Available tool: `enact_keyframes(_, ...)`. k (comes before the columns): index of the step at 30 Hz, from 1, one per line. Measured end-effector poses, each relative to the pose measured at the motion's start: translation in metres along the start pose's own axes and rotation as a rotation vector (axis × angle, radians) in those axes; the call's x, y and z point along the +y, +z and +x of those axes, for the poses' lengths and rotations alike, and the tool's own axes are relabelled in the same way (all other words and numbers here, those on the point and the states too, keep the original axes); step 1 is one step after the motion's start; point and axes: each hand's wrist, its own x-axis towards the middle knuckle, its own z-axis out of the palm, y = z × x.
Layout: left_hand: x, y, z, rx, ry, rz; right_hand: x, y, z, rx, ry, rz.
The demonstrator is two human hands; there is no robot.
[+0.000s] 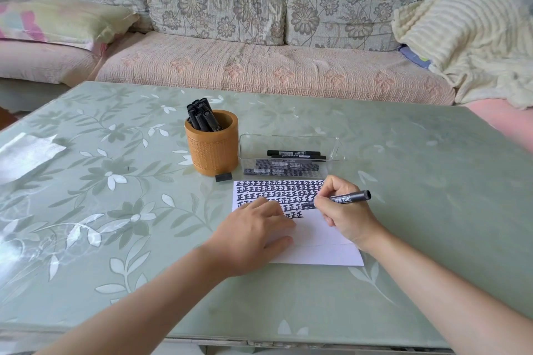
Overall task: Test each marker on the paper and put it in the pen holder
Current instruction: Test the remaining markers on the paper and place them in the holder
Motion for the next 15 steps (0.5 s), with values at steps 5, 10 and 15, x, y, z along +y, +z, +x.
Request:
enact_keyframes(5,-0.028,-0.018,0.009,0.220,-0.214,0.155,-0.013,0.005,-0.001,-0.038,-0.096,-0.116)
enact_keyframes(10,-0.067,-0.033,0.001,0.150,-0.516,0.279,-0.026,0.016,0.003,-0.078,-0.137,-0.121)
enact_keyframes(15,-0.074,-0.031,-0.003,0.042,-0.552,0.326,-0.030,0.022,0.006,-0.206,-0.184,-0.230)
